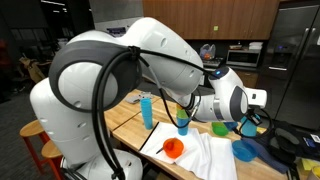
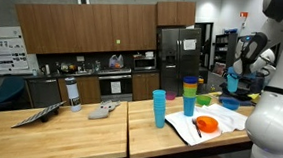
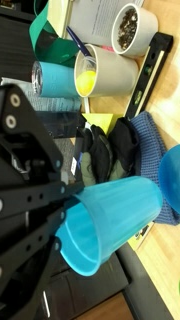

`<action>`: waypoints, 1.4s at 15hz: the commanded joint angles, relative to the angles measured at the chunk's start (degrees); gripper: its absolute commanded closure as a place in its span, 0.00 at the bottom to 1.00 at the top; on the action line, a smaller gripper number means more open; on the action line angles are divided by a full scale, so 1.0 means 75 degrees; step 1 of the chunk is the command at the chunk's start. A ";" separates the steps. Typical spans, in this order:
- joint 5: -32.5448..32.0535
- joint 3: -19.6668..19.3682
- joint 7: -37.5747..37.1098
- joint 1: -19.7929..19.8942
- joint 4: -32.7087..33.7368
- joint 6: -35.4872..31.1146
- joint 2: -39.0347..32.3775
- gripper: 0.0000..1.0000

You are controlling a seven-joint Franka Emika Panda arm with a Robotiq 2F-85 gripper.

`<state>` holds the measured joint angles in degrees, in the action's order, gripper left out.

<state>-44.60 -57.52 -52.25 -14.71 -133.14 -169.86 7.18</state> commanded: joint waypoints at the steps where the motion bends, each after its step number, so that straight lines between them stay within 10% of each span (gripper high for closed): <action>1: 0.0000 0.0000 0.0000 0.0000 0.0000 0.0000 0.0000 0.95; 15: 0.0000 0.0000 0.0000 0.0000 0.0000 0.0000 0.0000 0.99; 21: -0.1052 0.1771 -0.1107 -0.0514 0.0066 0.0582 0.0142 0.99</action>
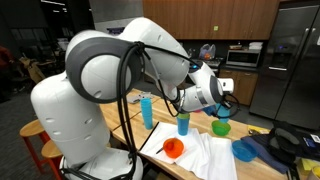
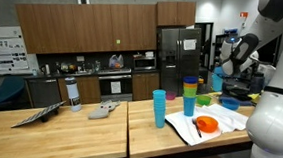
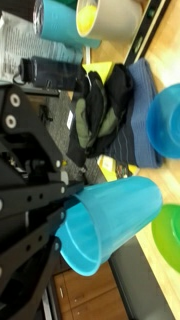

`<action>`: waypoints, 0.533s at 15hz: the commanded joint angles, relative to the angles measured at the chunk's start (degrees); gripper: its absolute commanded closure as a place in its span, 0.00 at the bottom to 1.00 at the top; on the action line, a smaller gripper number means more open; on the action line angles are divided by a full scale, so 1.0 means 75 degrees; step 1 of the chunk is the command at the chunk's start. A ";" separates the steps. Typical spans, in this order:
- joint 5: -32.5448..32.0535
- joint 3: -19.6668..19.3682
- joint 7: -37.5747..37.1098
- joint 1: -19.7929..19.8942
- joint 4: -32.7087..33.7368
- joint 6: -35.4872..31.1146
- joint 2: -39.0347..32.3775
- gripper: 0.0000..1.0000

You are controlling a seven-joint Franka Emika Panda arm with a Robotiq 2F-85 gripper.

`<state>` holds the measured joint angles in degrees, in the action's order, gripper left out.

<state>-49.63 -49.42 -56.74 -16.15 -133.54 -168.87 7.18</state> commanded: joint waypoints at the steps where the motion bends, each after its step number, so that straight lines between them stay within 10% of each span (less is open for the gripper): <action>1: -0.0349 0.1027 -0.0613 -0.0508 0.0224 0.0709 0.0192 0.99; 8: -0.0204 0.1666 -0.0762 -0.0768 0.0673 0.1227 -0.0004 0.95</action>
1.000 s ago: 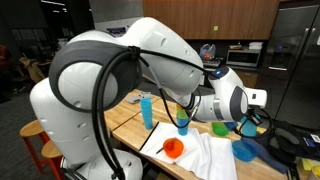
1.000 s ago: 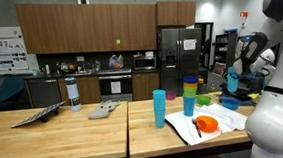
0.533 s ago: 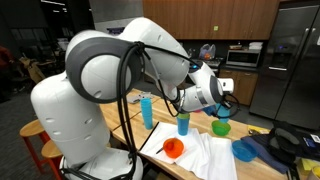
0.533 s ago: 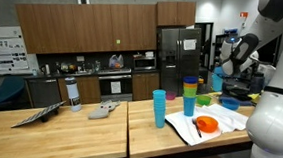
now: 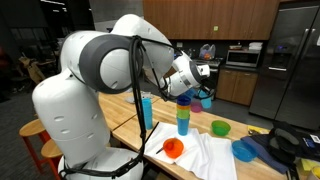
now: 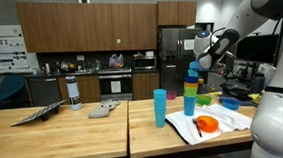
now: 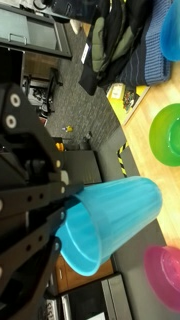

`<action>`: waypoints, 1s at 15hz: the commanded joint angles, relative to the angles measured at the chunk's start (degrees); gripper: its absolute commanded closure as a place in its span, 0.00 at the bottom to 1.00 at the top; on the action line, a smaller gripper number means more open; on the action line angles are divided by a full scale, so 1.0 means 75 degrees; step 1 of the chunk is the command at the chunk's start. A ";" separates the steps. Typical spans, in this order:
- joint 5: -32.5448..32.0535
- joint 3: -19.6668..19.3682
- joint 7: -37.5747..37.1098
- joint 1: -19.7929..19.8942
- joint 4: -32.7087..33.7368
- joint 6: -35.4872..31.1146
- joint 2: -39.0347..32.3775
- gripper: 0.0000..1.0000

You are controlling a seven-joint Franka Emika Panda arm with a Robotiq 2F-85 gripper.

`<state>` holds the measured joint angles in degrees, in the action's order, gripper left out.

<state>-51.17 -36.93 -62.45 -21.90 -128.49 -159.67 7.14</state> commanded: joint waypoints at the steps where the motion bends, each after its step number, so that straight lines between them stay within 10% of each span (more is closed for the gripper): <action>1: -0.0014 -0.0024 0.0000 0.0012 0.0000 0.0000 0.0000 0.95; 6: 0.0199 0.0035 -0.0303 -0.0075 0.0070 -0.0108 -0.0177 0.99; 15: -0.1839 0.1342 -0.3418 -0.0329 0.0620 0.0806 -0.0210 0.99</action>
<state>-60.17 -29.08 -81.64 -23.70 -125.87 -157.42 5.28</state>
